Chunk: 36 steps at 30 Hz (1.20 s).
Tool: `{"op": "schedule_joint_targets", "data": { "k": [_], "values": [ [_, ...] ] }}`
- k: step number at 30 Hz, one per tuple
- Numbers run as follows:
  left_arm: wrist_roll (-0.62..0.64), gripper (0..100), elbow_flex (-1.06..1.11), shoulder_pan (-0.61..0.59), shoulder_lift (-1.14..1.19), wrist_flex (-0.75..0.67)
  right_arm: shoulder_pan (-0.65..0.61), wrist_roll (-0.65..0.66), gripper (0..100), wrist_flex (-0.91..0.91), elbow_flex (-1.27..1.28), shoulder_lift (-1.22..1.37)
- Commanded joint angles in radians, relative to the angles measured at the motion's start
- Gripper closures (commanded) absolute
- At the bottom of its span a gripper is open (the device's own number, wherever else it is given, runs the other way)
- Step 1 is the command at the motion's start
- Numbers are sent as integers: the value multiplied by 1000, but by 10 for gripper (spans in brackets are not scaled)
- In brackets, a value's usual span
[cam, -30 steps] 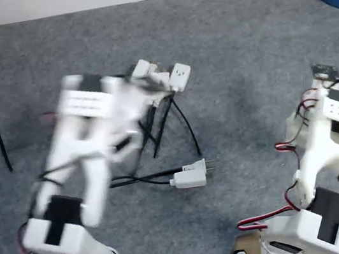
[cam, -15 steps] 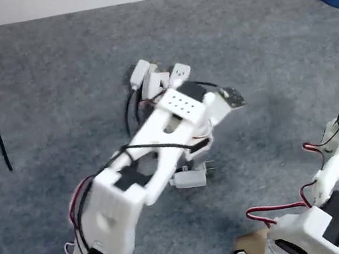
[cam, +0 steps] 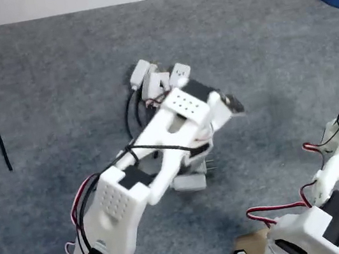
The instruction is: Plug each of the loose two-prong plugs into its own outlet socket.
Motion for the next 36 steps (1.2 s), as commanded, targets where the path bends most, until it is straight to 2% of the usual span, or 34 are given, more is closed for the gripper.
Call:
{"op": "schedule_joint_targets", "data": {
  "k": [1,7,12,15,19,23,25,28,32,36],
  "values": [
    [29,861,147,50,-137,-12,8,12,577,-5,-10,-10],
    [52,862,297,53,-248,-74,-2,17,577,24,-10,-10],
    [54,860,305,-16,-337,-80,-137,49,577,102,-10,-13],
    [74,860,303,-110,-403,-86,-269,51,577,159,-22,-21],
    [199,860,232,-295,-461,-83,-490,51,577,234,-64,-21],
    [198,860,205,-460,-489,-78,-665,41,577,320,-150,-21],
    [143,860,219,-536,-493,-78,-730,46,581,325,-177,-21],
    [57,860,242,-634,-493,-86,-846,95,642,295,-182,-21],
    [-61,860,286,-730,-493,-83,-1013,279,727,282,-191,-19],
    [-193,860,371,-834,-493,-86,-1118,459,732,294,-217,-16]
  ]
}}
